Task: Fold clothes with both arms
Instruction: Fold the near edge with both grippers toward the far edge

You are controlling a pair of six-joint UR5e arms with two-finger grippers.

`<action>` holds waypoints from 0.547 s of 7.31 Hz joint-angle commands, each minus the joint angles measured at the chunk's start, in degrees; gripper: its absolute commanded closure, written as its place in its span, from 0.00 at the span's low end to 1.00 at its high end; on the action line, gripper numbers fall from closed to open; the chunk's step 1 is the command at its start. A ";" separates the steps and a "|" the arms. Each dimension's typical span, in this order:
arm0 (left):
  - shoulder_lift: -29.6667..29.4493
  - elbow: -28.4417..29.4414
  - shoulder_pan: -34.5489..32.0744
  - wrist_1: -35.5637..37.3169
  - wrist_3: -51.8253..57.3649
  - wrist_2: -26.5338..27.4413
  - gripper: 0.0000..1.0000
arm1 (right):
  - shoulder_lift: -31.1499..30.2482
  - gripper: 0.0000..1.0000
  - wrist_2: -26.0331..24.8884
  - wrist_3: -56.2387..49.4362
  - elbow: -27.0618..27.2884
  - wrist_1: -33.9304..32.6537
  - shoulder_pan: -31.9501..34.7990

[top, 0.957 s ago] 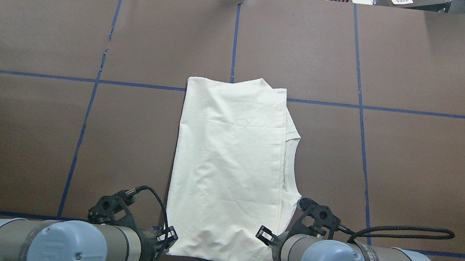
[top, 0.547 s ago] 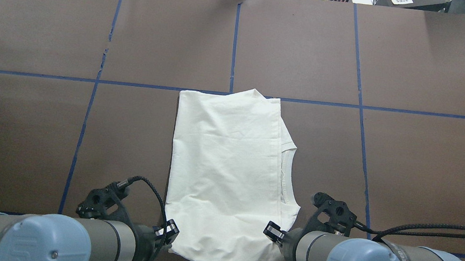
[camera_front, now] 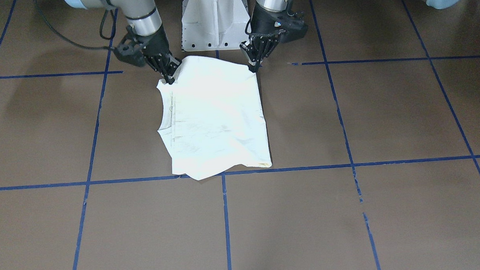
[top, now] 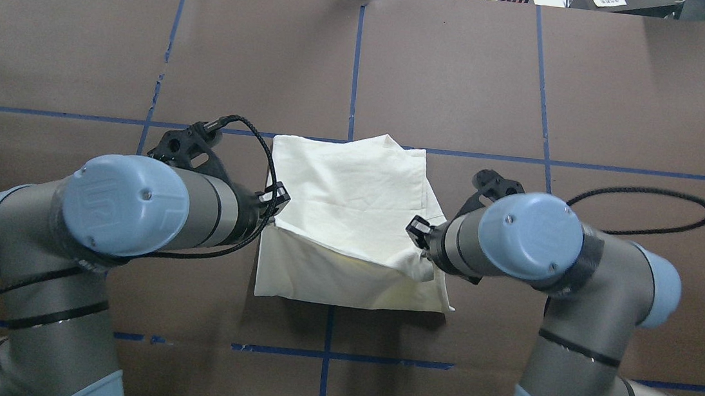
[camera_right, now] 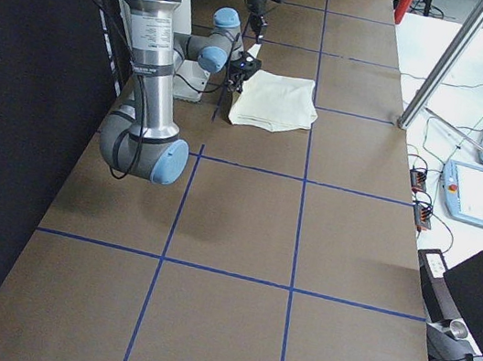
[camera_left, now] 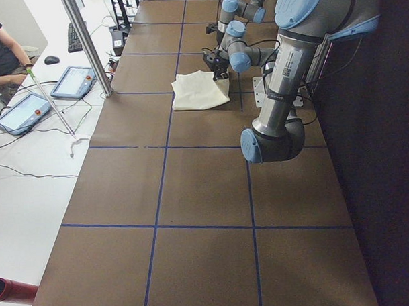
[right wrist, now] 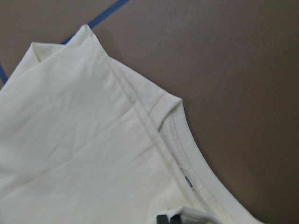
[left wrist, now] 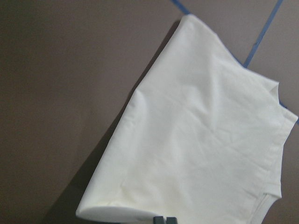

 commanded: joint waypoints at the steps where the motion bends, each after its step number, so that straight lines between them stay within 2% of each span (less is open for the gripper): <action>1: -4.45 11.37 -5.40 -4.15 4.90 0.18 1.00 | 5.83 1.00 7.76 -8.12 -12.07 0.42 9.04; 2: -6.21 16.12 -6.38 -5.65 7.69 0.35 1.00 | 10.03 1.00 9.53 -10.33 -19.00 0.51 10.81; 3: -6.49 18.26 -7.35 -7.75 8.50 0.44 1.00 | 12.85 1.00 9.72 -12.18 -23.76 0.51 11.43; 4: -7.10 20.28 -8.05 -8.29 10.69 0.53 1.00 | 13.49 1.00 9.81 -14.03 -25.29 0.51 12.22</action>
